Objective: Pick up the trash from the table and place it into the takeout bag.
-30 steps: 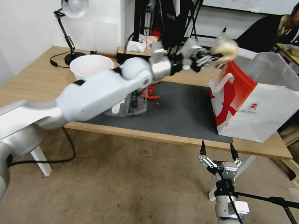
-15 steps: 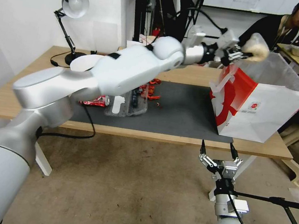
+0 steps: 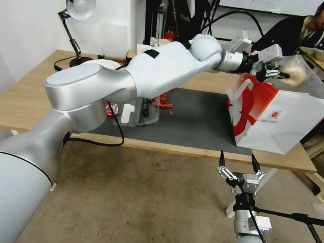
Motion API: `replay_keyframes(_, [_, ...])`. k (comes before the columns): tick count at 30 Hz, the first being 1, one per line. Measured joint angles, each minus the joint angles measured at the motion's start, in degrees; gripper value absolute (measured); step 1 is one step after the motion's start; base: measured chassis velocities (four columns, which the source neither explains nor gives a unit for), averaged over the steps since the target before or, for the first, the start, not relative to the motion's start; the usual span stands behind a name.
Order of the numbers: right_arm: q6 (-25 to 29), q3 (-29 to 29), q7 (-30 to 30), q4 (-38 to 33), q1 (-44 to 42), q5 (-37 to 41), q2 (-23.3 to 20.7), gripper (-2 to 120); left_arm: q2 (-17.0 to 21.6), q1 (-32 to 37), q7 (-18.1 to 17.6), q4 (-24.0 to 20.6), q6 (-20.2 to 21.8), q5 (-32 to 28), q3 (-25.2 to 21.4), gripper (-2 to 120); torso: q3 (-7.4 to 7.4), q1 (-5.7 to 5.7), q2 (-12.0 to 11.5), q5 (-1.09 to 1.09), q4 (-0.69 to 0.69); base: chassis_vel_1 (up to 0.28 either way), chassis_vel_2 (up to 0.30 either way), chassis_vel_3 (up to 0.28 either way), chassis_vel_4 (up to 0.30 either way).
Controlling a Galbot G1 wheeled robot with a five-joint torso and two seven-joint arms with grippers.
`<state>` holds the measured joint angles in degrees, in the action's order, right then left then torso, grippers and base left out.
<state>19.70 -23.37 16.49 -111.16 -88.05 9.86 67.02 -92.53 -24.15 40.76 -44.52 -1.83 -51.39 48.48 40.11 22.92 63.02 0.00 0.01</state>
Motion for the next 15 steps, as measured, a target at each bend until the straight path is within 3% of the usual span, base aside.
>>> replay_keyframes(4, [0.1, 0.0, 0.0, 0.1, 0.0, 0.0, 0.1, 100, 0.1, 0.3, -0.6, 0.4, -0.2, 0.6, 0.0, 5, 0.00, 0.00, 0.0, 0.00, 0.00, 0.000, 0.000, 0.000, 0.000])
replay_keyframes(13, [0.8, -0.2, -0.1, 0.5, -0.4, 0.0, 0.2, 100, 0.3, 0.7, -2.1, -0.1, -1.2, 0.0, -0.6, 40, 0.00, 0.00, 0.0, 0.00, -0.02, 0.000, 0.000, 0.000, 0.000])
replay_keyframes(15, [0.8, -0.2, -0.1, 0.5, -0.4, 0.0, 0.2, 100, 0.3, 0.7, -2.2, -0.1, -1.3, -0.1, -0.9, 43, 0.00, 0.00, 0.0, 0.00, -0.01, 0.000, 0.000, 0.000, 0.000])
